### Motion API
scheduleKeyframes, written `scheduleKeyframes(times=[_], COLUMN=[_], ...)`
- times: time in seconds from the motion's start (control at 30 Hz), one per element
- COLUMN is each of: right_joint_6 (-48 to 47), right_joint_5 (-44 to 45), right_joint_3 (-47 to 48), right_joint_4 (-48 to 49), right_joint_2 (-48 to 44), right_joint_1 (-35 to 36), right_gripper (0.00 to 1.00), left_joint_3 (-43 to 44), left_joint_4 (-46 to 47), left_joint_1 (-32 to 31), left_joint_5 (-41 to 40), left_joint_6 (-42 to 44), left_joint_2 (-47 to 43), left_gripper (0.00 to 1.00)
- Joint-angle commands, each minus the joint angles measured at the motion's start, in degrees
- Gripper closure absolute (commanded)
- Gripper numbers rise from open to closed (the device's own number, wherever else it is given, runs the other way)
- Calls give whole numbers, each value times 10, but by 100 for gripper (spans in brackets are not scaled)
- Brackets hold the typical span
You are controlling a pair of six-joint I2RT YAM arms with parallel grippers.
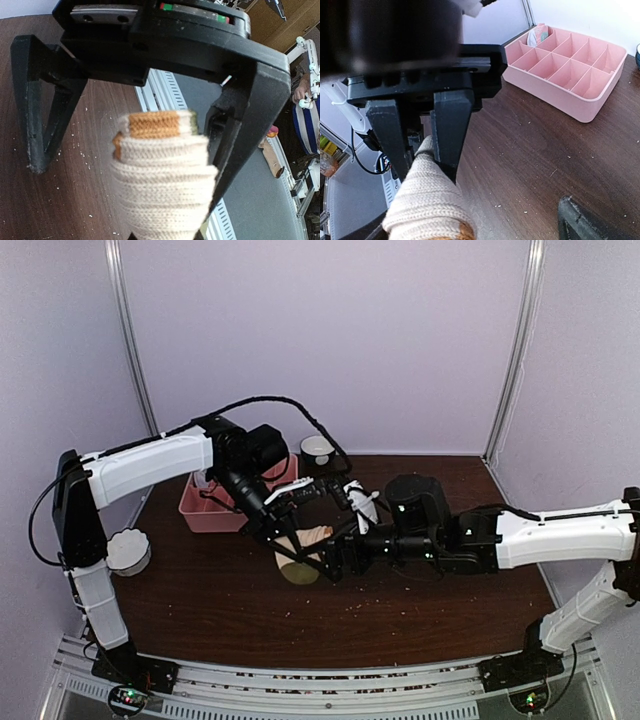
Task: Roll the socks
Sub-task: Roll the sock.
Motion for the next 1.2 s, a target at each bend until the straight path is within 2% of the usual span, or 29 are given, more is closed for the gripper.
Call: scheduleKeyframes(times=[0.0, 0.07, 0.13, 0.17, 0.23, 0.27, 0.3, 0.37, 0.43, 0.47, 0.53, 0.57, 0.67, 0.73, 0.8, 1.0, 1.1, 1.17], right_joint_6=[45, 98, 211, 277, 361, 389, 404, 438, 475, 487, 463, 433, 296, 209, 177, 91, 68, 61], right_joint_5=[20, 3, 4, -12, -64, -54, -27, 53, 138, 166, 176, 162, 137, 127, 100, 22, 26, 26], right_joint_3=[14, -9, -76, -128, -253, -283, -296, -313, -334, -345, -355, -335, -194, -140, -119, -24, 17, 34], right_joint_4=[-61, -52, 28, 108, 336, 393, 380, 286, 218, 216, 236, 210, 50, 49, 72, 45, 6, -8], right_joint_2=[-23, -51, -102, -118, -132, -140, -157, -204, -251, -272, -293, -295, -274, -246, -208, -100, -68, -52], right_joint_1=[-19, -16, -14, -15, -19, -20, -21, -13, 26, 39, 43, 38, 44, 67, 71, 74, 74, 73], right_gripper=[0, 0, 0, 0, 0, 0, 0, 0, 0, 0, 0, 0, 0, 0, 4, 18, 23, 31], left_joint_3=[19, 17, 13, 11, 10, 9, 7, 0, -4, -6, -8, -8, -5, -6, -5, -6, -4, -3], left_joint_4=[-27, -26, -19, -15, -11, -9, -6, 3, 6, 6, 10, 11, 11, 11, 11, 8, 5, 5], left_joint_1=[-19, -19, -19, -19, -19, -19, -19, -19, -19, -19, -19, -19, -19, -19, -19, -19, -19, -19], left_joint_5=[27, 22, 16, 11, 1, -2, -3, -6, -9, -11, -13, -10, -9, -8, -6, -4, -4, -4], left_joint_6=[14, 13, 9, 7, 4, 2, -1, -8, -10, -11, -14, -14, -20, -21, -22, -21, -19, -18], left_joint_2=[-34, -39, -46, -50, -56, -59, -62, -67, -68, -67, -66, -64, -56, -55, -53, -50, -50, -50], left_gripper=[100, 100, 100, 100, 100, 100, 100, 100, 100, 100, 100, 100, 100, 100, 100, 100, 100, 100])
